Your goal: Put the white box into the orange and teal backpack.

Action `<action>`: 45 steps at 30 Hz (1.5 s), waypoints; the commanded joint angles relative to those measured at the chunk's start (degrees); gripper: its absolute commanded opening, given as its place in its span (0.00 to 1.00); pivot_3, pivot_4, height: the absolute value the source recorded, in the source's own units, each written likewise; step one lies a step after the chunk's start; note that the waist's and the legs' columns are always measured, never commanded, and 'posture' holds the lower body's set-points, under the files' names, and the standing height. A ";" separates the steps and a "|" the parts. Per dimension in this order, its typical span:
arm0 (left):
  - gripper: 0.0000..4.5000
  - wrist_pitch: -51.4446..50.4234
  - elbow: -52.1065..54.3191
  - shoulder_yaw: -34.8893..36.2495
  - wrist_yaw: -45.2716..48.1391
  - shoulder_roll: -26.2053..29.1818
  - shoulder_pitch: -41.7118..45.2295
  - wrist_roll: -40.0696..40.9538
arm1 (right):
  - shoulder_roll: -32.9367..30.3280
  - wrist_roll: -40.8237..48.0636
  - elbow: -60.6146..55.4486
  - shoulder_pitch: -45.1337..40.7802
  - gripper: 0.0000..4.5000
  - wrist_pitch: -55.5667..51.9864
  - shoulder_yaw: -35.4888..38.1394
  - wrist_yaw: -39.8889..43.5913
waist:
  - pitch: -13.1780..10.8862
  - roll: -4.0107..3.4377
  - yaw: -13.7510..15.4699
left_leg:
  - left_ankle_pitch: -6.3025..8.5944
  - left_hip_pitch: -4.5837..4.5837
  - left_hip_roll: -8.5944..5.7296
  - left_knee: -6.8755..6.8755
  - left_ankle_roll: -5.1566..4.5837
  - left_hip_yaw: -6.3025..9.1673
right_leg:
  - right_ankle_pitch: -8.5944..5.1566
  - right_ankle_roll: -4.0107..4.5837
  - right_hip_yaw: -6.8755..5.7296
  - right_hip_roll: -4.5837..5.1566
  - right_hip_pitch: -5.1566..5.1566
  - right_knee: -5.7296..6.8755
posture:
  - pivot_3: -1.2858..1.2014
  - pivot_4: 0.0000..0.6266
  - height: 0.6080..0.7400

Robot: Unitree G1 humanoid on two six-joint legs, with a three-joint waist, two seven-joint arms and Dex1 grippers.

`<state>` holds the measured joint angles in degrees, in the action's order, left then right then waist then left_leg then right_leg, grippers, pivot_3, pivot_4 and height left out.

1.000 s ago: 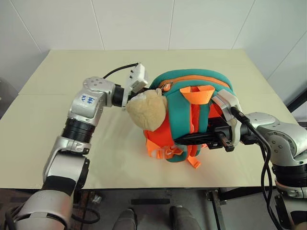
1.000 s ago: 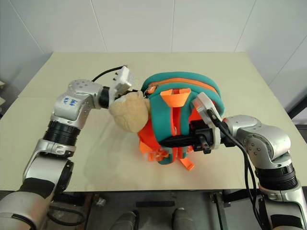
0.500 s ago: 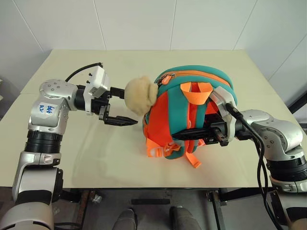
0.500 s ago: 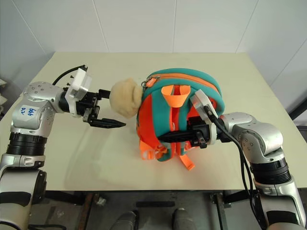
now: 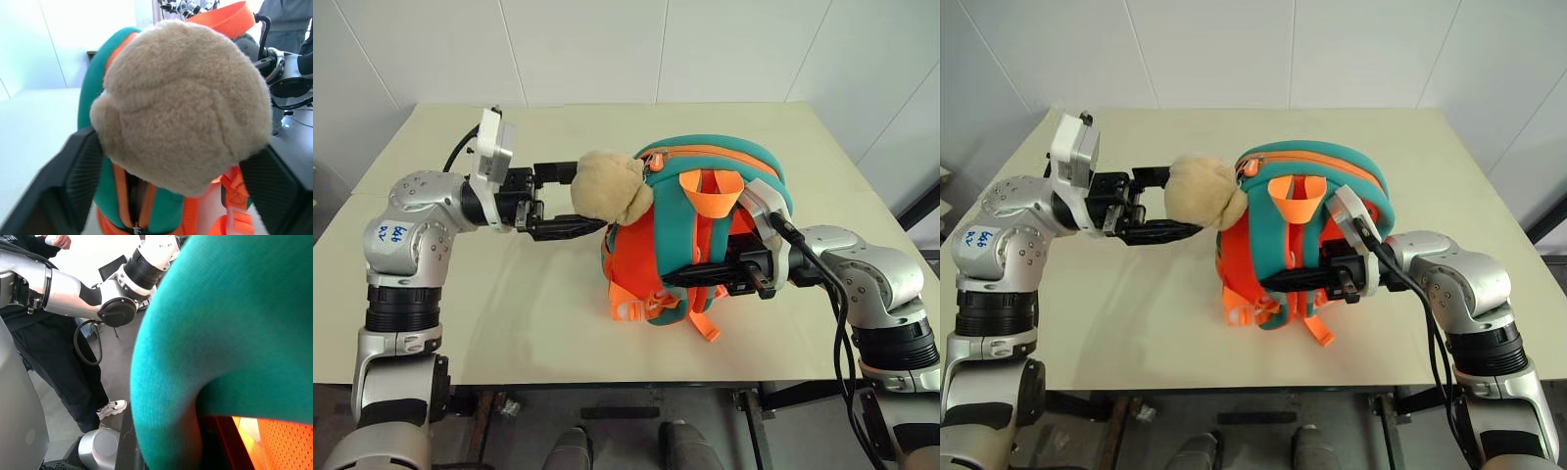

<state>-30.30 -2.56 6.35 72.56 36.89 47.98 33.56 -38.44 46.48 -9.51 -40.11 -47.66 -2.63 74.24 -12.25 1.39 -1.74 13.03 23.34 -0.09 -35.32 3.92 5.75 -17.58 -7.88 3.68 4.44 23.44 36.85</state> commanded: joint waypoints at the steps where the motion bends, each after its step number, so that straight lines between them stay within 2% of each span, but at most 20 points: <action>1: 0.61 -0.18 3.22 0.96 -0.39 0.77 0.70 1.92 | 0.29 0.32 -0.57 -0.67 0.00 0.76 0.18 0.69 | 0.00 0.00 0.05 | 0.00 0.00 -0.01 0.00 0.01 0.00 | 0.00 0.00 0.00 0.00 -0.01 -0.01 | 0.52 0.24 1.00; 5: 0.37 -2.35 5.63 1.10 -0.06 3.17 0.29 2.66 | 0.33 0.09 -0.72 -0.38 0.00 0.98 0.09 0.53 | 0.00 0.00 -0.06 | 0.00 0.00 -0.01 0.00 0.01 0.00 | 0.00 0.00 0.00 0.01 -0.01 -0.02 | 0.52 0.24 1.00; 9: 0.37 -5.18 9.37 1.49 0.31 6.76 -2.53 4.32 | 0.02 0.18 -1.21 0.14 0.00 0.88 0.45 0.37 | 0.00 0.00 -0.37 | 0.00 -0.04 0.01 0.12 0.01 -0.01 | -0.02 0.03 0.02 0.01 0.00 -0.06 | 0.52 0.24 1.00; 11: 0.37 -4.22 9.40 0.84 1.06 9.05 -5.68 2.45 | -0.34 0.05 -1.43 0.66 0.00 0.93 0.67 0.29 | 0.00 0.00 -0.33 | 0.00 -0.04 0.01 0.12 0.01 -0.01 | -0.03 0.04 0.01 0.00 -0.01 -0.05 | 0.52 0.24 1.00; 14: 0.37 2.85 3.77 -1.61 0.80 11.19 -10.34 -4.74 | -0.42 -0.02 -1.78 1.18 0.00 0.97 0.96 -0.27 | 0.00 -0.01 -0.42 | 0.00 -0.09 0.01 0.12 0.01 -0.02 | -0.03 0.06 0.02 0.00 -0.02 -0.04 | 0.52 0.24 1.00; 18: 0.37 4.02 -5.72 -1.50 -2.08 8.21 -9.56 -5.70 | -0.02 0.52 -3.09 2.20 0.00 0.57 1.17 -1.36 | 0.00 0.00 0.03 | -0.04 -0.12 0.00 0.11 -0.05 -0.02 | -0.01 0.11 0.01 0.00 -0.05 0.00 | 0.52 0.24 1.00; 27: 0.37 13.36 -14.79 -9.45 -1.39 4.55 -12.73 -14.38 | 0.32 1.60 -4.96 3.72 0.00 0.16 1.53 -3.54 | 0.02 -0.02 -0.05 | -0.05 -0.12 0.00 0.14 -0.05 -0.03 | 0.01 0.09 0.02 0.00 -0.06 -0.06 | 0.52 0.24 1.00; 33: 0.37 16.48 -21.79 -9.96 -2.45 0.77 -12.07 -15.96 | 0.74 2.05 -5.26 4.08 0.00 0.19 1.51 -4.68 | 0.02 0.00 0.00 | -0.06 -0.13 0.00 0.10 -0.08 -0.03 | 0.05 0.11 0.01 0.00 -0.07 -0.02 | 0.52 0.24 1.00; 41: 0.37 16.25 -18.20 -6.42 1.81 3.34 -10.11 -13.62 | 0.68 2.03 -5.26 4.34 0.00 0.33 1.58 -4.67 | 0.02 0.00 0.02 | -0.07 -0.08 0.00 0.13 -0.08 -0.01 | 0.05 0.11 0.00 0.01 -0.04 -0.05 | 0.52 0.24 1.00; 43: 0.37 17.25 -17.58 -4.02 -0.30 2.92 -8.57 -12.85 | 0.94 1.98 -5.19 4.39 0.00 0.49 1.41 -4.63 | 0.02 0.00 0.12 | -0.07 -0.08 0.00 0.13 -0.08 0.00 | 0.05 0.11 0.00 0.01 -0.04 -0.05 | 0.52 0.24 1.00; 45: 0.37 13.62 -15.88 -1.98 -2.82 2.76 -7.86 -11.29 | 0.99 1.90 -5.12 4.39 0.00 0.53 1.34 -4.56 | 0.02 0.01 0.11 | -0.07 -0.08 0.00 0.12 -0.08 0.00 | 0.05 0.10 -0.01 0.01 -0.05 -0.05 | 0.52 0.24 1.00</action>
<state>-14.99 -21.60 2.04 71.22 39.21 38.94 20.16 -37.54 47.23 -13.19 -35.64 -47.58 -2.11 69.46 -12.23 1.40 -1.63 12.96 23.26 -0.10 -35.20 3.84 5.75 -17.53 -7.78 3.67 4.46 23.39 36.80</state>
